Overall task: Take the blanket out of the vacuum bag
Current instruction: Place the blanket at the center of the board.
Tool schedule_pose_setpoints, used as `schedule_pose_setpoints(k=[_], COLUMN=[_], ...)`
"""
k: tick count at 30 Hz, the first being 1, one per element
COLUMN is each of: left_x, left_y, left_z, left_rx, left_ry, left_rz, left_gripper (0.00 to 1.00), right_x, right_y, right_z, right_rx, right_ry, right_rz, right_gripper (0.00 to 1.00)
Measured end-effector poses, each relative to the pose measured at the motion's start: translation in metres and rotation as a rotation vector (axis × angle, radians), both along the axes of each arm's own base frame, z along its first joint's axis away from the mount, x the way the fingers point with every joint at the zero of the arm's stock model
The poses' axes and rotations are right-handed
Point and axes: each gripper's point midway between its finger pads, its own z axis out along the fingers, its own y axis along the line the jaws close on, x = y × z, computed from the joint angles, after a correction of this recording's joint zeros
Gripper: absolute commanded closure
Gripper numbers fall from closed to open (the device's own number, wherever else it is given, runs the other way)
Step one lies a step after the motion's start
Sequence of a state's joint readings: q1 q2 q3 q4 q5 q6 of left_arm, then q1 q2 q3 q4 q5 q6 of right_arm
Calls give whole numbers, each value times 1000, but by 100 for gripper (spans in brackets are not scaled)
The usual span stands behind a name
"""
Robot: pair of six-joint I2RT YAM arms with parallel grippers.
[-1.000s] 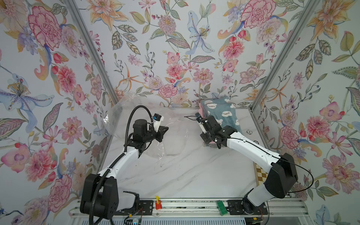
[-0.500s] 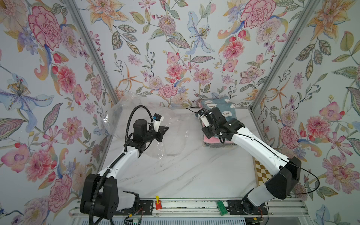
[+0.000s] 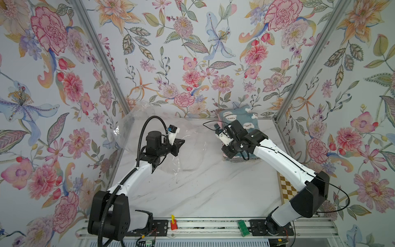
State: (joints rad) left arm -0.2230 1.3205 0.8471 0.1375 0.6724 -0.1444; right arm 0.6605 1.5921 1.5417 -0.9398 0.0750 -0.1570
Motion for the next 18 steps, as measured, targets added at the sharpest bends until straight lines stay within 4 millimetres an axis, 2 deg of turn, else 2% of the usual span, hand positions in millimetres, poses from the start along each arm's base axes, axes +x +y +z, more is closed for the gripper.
schedule_pose_setpoints(k=[4,6,11,13,15,18], left_x=[0,-1,-1,-1,-1,0], left_y=[0,0,-1,-1,-1,-1], left_z=[-1,-1,-1,-1,-1,-3], left_rx=[1,1,1,1,1,3], left_ry=[4,4,5,4,5,10], left_rz=[-1,-1,-2,-3,-3,-3], left_gripper=[98,98,98,98,98,98], right_x=[-5,2,44,53,56,55], right_y=[7,4,-35,-50,-53,-51], right_z=[2,9,41,45,40,12], right_rx=[61,120,304,341,354,343], right_ry=[43,53,-35,-70,-80,-48], right_rz=[17,-15,-224,-291,-323,-357], right_gripper=[56,57,59,60,61,64])
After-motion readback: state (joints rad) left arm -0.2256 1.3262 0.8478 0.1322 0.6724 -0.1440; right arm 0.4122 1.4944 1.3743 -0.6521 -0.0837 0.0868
